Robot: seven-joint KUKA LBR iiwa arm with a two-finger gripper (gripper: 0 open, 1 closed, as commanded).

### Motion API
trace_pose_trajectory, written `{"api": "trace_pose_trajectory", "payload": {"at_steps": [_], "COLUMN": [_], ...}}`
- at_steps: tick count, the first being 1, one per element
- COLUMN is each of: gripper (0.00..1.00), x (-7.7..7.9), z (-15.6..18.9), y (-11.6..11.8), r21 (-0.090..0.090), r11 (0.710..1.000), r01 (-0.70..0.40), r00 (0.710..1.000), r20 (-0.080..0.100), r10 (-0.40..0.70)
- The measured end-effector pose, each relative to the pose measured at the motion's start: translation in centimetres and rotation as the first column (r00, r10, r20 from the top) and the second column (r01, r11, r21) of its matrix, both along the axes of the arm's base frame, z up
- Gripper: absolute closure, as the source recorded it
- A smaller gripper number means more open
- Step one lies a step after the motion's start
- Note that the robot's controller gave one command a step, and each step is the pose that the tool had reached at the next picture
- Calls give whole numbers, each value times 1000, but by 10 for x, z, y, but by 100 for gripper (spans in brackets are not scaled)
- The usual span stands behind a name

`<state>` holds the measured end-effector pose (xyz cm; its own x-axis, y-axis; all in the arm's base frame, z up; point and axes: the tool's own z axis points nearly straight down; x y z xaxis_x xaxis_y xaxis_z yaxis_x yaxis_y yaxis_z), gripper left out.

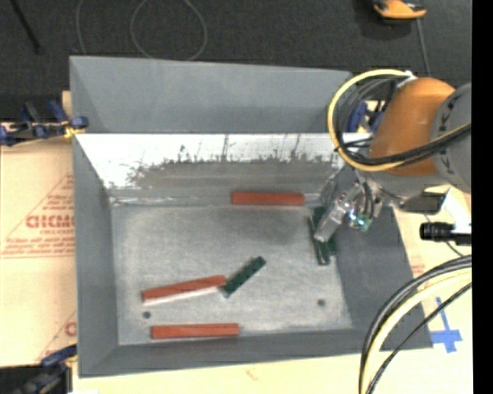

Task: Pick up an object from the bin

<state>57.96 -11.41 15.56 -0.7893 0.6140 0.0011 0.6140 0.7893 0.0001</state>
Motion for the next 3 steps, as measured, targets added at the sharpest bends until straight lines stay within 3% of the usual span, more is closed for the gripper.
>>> {"api": "trace_pose_trajectory", "payload": {"at_steps": [1,2,3], "gripper": [100,100,100], "x": [-8,-30,-30], "z": [-2,-11,-16], "y": [-30,-51,-41], "r21": [-2,-4,0], "r11": [998,994,965], "r01": [65,109,262], "r00": [998,994,965], "r20": [3,1,1], "r10": [-65,-109,-262]}}
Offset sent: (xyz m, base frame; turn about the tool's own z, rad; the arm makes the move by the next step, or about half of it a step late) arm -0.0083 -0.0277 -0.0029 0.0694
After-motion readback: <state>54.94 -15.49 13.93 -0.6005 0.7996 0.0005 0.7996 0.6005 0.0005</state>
